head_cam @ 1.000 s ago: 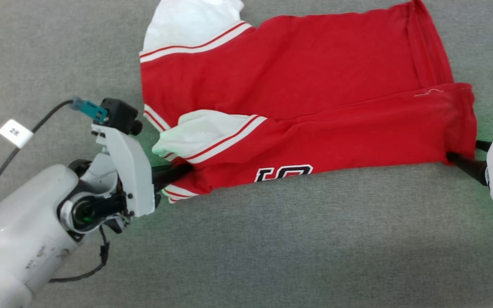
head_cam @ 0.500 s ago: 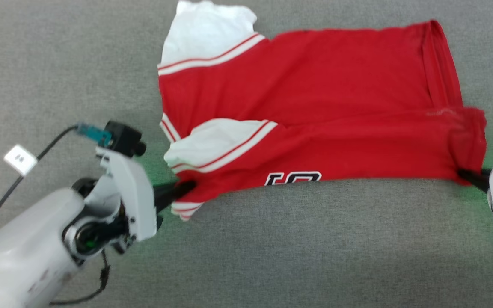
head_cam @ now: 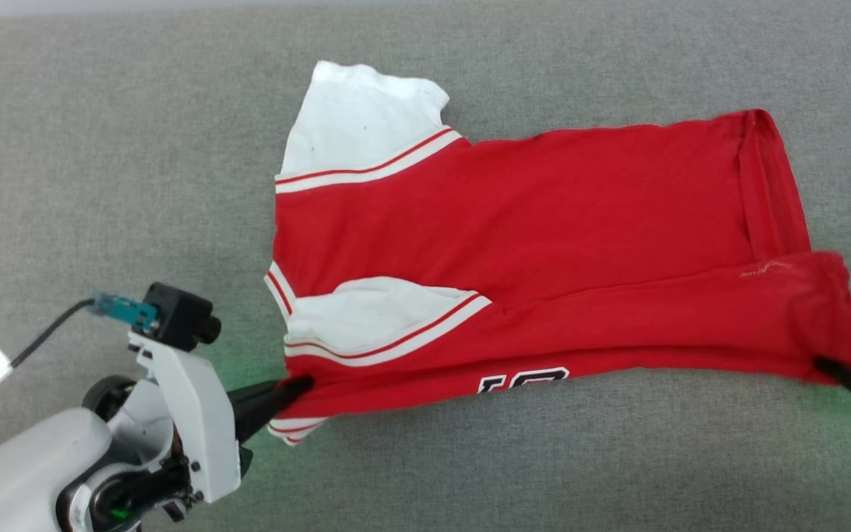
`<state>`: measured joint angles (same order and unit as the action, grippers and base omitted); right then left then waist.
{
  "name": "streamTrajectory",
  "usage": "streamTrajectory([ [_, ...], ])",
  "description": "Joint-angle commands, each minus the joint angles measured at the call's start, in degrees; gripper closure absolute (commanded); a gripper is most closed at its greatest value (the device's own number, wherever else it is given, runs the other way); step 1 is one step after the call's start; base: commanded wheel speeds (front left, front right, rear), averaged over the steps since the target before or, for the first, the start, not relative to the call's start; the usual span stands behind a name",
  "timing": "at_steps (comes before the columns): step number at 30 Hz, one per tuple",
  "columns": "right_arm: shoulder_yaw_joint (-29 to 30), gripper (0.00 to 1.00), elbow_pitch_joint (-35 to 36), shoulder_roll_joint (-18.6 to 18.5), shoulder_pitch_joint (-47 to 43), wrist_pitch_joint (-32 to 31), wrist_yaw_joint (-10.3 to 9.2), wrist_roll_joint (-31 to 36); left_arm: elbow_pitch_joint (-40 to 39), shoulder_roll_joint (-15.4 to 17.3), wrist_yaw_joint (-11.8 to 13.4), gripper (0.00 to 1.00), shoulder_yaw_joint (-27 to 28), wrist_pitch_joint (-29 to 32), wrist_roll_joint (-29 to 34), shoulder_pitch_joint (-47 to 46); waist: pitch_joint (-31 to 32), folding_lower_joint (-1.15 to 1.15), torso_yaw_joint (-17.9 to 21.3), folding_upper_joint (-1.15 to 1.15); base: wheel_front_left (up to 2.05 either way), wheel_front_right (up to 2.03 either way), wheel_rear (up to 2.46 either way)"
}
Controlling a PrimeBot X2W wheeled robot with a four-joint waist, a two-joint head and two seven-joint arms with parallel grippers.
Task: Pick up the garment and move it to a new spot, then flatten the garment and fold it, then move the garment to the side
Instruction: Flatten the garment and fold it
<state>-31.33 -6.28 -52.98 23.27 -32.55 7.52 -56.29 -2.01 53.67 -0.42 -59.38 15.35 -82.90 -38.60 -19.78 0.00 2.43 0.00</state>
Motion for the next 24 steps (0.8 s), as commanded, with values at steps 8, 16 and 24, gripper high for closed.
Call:
streamTrajectory([
  [8,12.2,0.00,2.5,5.0,-5.7,9.1,-0.07,7.6,-3.1,2.6,4.8,0.00,3.4,-7.7,2.8,1.1,-0.4,0.00,0.6,0.00,0.00,0.00,0.00],
  [16,21.2,0.00,4.6,16.7,-3.3,24.1,-0.07,20.2,0.7,1.1,8.6,0.00,8.7,-16.3,6.4,-3.6,-1.8,0.00,4.2,0.00,0.00,0.00,0.00],
  [24,22.1,0.00,4.5,27.5,1.0,36.4,-0.07,24.2,16.2,-4.2,9.2,0.00,10.7,-15.6,10.7,-15.8,-4.7,0.00,10.7,0.00,0.00,0.00,0.00],
])
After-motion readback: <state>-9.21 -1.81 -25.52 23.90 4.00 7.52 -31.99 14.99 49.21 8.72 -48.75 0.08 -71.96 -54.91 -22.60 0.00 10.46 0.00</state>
